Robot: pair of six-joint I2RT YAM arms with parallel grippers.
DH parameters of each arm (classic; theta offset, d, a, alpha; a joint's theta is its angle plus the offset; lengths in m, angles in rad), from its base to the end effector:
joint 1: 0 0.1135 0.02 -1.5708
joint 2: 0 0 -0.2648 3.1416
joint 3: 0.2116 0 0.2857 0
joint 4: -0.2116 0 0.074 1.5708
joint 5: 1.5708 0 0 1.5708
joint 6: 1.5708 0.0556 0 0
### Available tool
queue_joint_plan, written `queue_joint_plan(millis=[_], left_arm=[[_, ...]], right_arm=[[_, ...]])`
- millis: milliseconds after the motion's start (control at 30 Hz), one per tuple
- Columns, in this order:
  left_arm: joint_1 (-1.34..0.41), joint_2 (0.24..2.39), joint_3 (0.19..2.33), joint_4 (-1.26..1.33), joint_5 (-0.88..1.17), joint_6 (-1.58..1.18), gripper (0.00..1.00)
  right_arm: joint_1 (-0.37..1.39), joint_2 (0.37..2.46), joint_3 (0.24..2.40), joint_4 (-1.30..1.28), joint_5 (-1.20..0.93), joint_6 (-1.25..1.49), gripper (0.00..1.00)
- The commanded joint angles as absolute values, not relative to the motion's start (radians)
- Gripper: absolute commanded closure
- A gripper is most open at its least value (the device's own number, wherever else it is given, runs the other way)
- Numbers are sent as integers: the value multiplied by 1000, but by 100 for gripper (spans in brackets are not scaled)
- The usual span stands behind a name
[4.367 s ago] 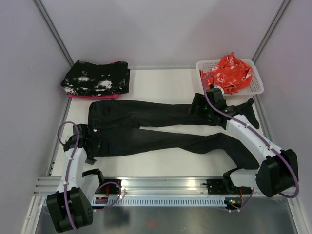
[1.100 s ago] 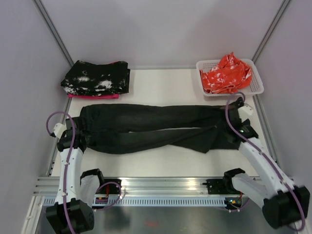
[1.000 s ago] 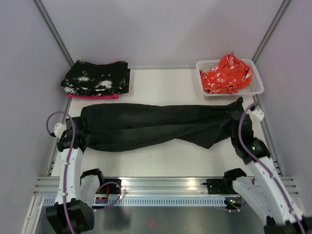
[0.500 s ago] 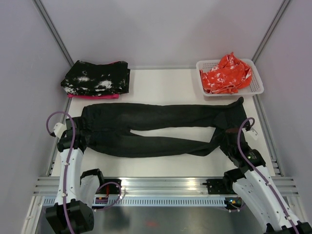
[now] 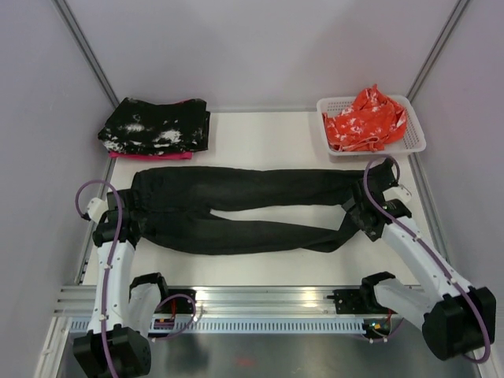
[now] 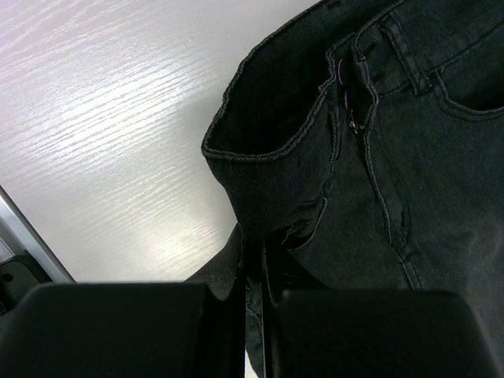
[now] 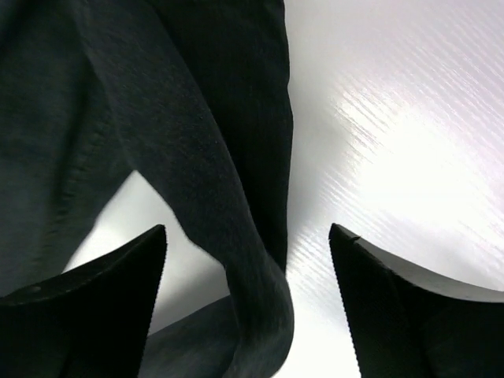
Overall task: Fold and stack the trousers
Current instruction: Flatten the trousers out
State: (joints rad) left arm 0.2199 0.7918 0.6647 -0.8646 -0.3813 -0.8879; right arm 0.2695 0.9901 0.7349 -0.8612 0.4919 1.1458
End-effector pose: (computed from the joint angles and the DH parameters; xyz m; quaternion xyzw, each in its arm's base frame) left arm 0.1784 0.0611 0.2209 -0.5410 0.7719 0.0797 0.3244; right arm 0.2134 0.0317 0.2119 0.4506 0.8324 -0.0382 0.3202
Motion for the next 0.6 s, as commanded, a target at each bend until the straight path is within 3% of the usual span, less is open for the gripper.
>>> queue_joint_plan(millis=[0,100,200,233,300,400,567], left_arm=[[213,775,687,-834,-390,-871,96],[210,770,677,-833,-388,-879,96],[212,765,663,-831,-385,-885,96],[210,764,660,-831,-384,-885,96],[209,762,655,-830,-385,-887,96],[209,762,655,-825,-387,-887,96],[201,764,657,-821,-391,-884,96]], right_arm=[[259,1051,730,-763,459,1071,12],[261,1115,761,-736,492,974,24],[261,1186,811,-741,549,890,55],[261,1193,825,-739,560,875,77],[259,1206,869,-753,578,842,99],[259,1155,879,-778,591,915,100],[261,628,588,-660,572,1179,100]])
